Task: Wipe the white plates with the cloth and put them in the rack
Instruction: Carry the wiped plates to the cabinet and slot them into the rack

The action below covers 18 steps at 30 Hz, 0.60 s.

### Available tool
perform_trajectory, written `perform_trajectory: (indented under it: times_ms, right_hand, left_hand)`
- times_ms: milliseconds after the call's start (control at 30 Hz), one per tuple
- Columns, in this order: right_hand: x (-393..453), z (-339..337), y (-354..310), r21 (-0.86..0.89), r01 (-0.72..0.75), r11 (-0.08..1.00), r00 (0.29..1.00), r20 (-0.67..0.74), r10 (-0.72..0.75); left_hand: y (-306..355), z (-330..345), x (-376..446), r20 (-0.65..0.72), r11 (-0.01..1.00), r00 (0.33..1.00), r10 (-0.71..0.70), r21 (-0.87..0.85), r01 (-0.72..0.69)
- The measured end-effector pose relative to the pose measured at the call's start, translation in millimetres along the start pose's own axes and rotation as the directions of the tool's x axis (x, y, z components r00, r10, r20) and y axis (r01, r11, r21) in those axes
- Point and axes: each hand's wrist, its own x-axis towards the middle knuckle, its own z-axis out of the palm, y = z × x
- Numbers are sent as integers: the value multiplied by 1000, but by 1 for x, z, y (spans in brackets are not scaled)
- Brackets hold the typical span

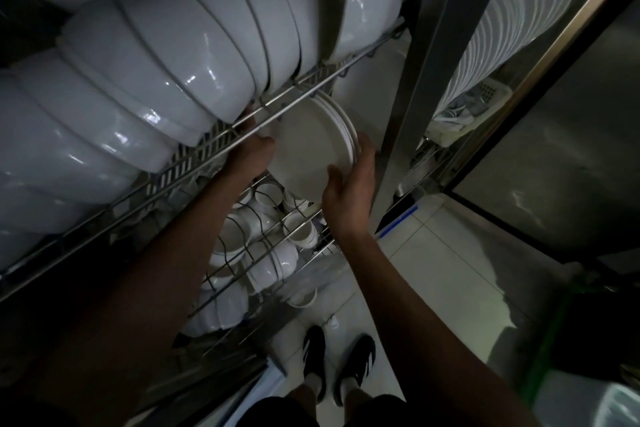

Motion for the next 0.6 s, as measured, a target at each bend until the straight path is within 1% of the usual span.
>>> perform_trajectory:
  times_ms: [33,100,200,300,367,467,600]
  right_hand:
    - [2,0,-1,9,-28,1000,999,31,27]
    - [3,-2,-1,11,-41,999,998,42,41]
    - [5,-5,4,24,-41,999,997,61,40]
    - [10,-8,7,40,-44,998,992,119,39]
    - [11,-9,8,47,-59,997,988,145,51]
    - [9,-10,10,56,-58,997,986,157,49]
    - [11,-12,10,97,-77,992,984,167,60]
  left_hand:
    - [-1,-1,0,-18,999,999,42,12,-42]
    - [-15,0,9,-7,995,995,96,35,-96]
    - [-11,-7,4,25,995,996,91,46,-92]
    - [-9,-9,0,40,989,990,138,44,-140]
    - [-15,-8,4,36,991,992,118,59,-120]
    - [-24,-1,8,18,997,997,75,18,-75]
    - [-30,7,0,-12,991,991,136,12,-136]
